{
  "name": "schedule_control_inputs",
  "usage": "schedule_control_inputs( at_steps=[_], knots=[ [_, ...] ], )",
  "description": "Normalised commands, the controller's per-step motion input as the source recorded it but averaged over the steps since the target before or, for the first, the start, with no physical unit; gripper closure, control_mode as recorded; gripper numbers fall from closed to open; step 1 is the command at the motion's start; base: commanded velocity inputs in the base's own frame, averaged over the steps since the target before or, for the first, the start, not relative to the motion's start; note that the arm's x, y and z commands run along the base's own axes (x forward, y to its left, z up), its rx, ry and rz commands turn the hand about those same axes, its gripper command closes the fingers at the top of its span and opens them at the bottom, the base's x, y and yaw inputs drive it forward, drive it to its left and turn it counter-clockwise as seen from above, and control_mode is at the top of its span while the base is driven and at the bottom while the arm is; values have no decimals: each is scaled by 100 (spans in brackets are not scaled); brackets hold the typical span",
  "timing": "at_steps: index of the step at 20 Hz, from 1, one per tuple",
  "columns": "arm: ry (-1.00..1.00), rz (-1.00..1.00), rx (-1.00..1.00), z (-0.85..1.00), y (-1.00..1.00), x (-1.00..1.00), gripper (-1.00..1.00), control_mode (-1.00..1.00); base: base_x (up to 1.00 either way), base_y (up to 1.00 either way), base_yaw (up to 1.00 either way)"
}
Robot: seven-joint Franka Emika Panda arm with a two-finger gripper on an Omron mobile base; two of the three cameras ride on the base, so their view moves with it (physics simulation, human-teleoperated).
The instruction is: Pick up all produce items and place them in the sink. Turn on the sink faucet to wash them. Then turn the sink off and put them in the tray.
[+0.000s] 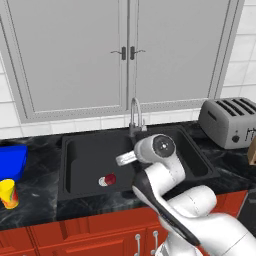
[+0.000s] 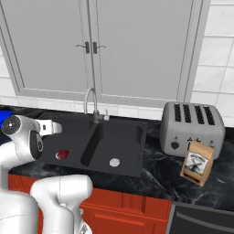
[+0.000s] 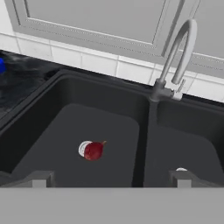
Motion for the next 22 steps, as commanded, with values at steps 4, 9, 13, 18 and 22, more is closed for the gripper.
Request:
schedule_control_inputs(
  at_steps=[4, 9, 13, 18, 22],
  knots=[
    [0, 0, 3, 0, -65, -23, -100, -100, 0, 0, 0],
    [-4, 0, 1, 0, -69, -17, -100, -100, 0, 0, 0],
    [-5, 0, 1, 0, -70, -17, -100, -100, 0, 0, 0],
    [-3, 0, 2, 0, -61, -13, -100, -100, 0, 0, 0],
    [-1, 0, 5, -10, -50, -2, -100, -100, 0, 0, 0]
  ],
)
